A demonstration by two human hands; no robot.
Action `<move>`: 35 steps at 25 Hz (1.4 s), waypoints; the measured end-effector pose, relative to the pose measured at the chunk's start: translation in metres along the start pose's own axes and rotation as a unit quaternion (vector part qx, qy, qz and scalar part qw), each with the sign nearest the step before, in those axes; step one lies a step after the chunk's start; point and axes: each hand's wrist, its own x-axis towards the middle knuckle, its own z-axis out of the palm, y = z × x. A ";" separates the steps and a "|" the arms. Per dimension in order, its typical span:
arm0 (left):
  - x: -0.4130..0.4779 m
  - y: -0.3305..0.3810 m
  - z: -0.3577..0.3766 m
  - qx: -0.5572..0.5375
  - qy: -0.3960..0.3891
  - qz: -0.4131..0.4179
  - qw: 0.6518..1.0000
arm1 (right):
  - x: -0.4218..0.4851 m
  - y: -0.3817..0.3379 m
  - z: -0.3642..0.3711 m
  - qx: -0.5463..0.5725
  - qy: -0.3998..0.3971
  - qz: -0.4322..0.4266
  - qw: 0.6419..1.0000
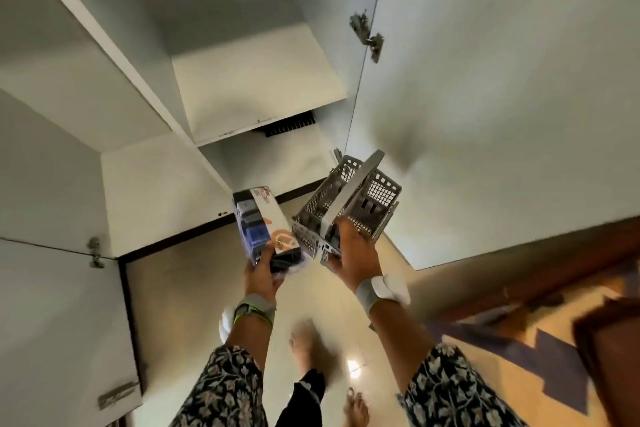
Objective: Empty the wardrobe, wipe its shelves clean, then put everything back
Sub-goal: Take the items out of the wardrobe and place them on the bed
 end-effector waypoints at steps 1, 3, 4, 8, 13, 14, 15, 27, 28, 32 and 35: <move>-0.016 -0.005 -0.007 0.002 -0.010 0.001 1.000 | -0.019 0.001 -0.007 0.005 0.004 0.004 1.000; -0.060 -0.019 -0.020 0.025 -0.014 0.004 1.000 | -0.068 -0.002 -0.033 0.015 0.008 0.017 1.000; -0.074 -0.025 -0.023 0.040 -0.013 0.003 0.999 | -0.084 -0.001 -0.039 0.015 0.010 0.017 1.000; -0.146 -0.052 -0.033 0.088 -0.030 0.011 0.996 | -0.165 0.007 -0.067 0.052 0.014 0.065 0.996; -0.218 -0.083 -0.034 0.151 -0.106 0.007 0.983 | -0.268 0.020 -0.096 0.048 0.058 0.133 0.988; -0.232 -0.088 -0.033 0.168 -0.130 0.007 0.977 | -0.291 0.023 -0.100 0.049 0.071 0.151 0.985; -0.243 -0.092 -0.033 0.182 -0.145 0.006 0.973 | -0.309 0.025 -0.103 0.044 0.078 0.168 0.982; -0.397 -0.214 -0.008 0.379 -0.371 0.006 0.848 | -0.573 0.060 -0.127 0.041 0.234 0.415 0.878; -0.416 -0.238 -0.003 0.395 -0.395 0.003 0.830 | -0.604 0.069 -0.126 0.043 0.244 0.439 0.864; -0.481 -0.330 0.008 0.445 -0.453 -0.014 0.772 | -0.710 0.105 -0.117 0.038 0.280 0.497 0.820; -0.537 -0.406 0.004 0.474 -0.491 -0.036 0.730 | -0.792 0.136 -0.108 0.053 0.276 0.535 0.797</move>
